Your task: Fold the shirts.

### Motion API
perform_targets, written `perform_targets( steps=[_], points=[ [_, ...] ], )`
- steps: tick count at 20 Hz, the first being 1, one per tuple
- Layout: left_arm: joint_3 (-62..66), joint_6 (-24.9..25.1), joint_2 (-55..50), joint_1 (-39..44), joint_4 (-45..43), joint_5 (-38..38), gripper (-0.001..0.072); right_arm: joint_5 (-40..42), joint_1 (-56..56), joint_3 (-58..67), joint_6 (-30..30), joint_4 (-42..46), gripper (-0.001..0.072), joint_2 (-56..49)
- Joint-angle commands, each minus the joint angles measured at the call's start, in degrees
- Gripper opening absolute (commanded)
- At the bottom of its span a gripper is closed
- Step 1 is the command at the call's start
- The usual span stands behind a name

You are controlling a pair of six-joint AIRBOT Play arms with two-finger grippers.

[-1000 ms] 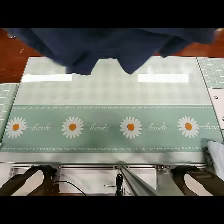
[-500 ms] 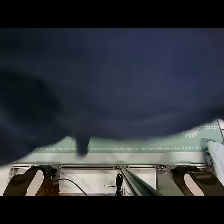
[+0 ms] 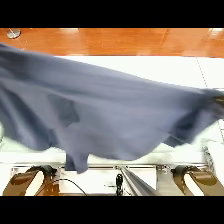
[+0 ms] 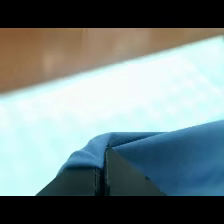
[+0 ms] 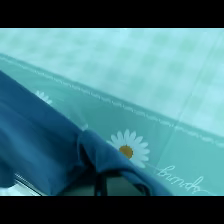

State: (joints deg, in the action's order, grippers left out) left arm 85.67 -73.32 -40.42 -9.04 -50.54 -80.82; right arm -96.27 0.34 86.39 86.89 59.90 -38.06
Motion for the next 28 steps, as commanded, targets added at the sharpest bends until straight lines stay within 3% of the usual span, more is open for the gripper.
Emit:
perform_targets(
  steps=[1,4,9,13,14,15,16,17,20,23,26,28],
  points=[
    [-12.07,1.07,-6.38,0.24,0.02,4.24,0.0023,12.13,0.00,-16.74,-3.65,0.59,0.0017,-4.24],
    [-13.84,1.27,-16.76,1.64,0.46,12.07,0.0024,23.06,0.00,-19.02,-3.61,3.98,0.0017,-16.57],
    [-13.49,0.94,-31.91,6.45,2.16,30.69,0.0024,40.39,0.00,-13.57,-2.75,-7.74,0.0018,-38.86],
    [-13.49,0.59,-38.95,9.53,5.31,33.90,0.0024,41.75,-1.46,-5.77,-0.17,-16.24,0.0018,-52.43],
    [-13.49,0.57,-39.87,9.77,5.35,33.88,0.0029,40.41,-2.62,-4.04,1.79,-17.92,0.0053,-54.47],
    [-13.49,0.55,-40.52,9.75,5.38,33.81,0.0132,38.36,-4.00,-2.49,2.03,-20.02,0.0326,-55.89],
    [-13.49,0.57,-40.65,9.53,5.29,33.40,0.0534,35.58,-5.70,-1.09,1.57,-21.99,0.0639,-56.63],
    [-13.25,0.61,-40.59,8.96,4.90,32.09,0.0704,32.87,-7.56,-0.04,1.46,-22.14,0.0623,-56.54],
    [-10.56,-1.44,-40.50,3.23,-2.60,19.41,0.0702,20.87,-14.97,1.97,0.13,-15.47,0.0622,-52.83],
    [-12.41,-1.01,-40.48,-7.37,-6.86,6.10,0.0702,14.93,-18.82,-1.36,0.81,7.56,0.0622,-44.59],
    [-21.77,-2.21,-38.77,-16.33,-6.47,0.44,0.0703,26.32,-21.75,-18.93,5.79,15.58,0.0622,-32.26],
    [-31.12,-5.97,-36.98,-19.30,-6.45,2.47,0.0701,34.88,-21.94,-33.90,5.84,9.46,0.0622,-23.85]
  ],
)
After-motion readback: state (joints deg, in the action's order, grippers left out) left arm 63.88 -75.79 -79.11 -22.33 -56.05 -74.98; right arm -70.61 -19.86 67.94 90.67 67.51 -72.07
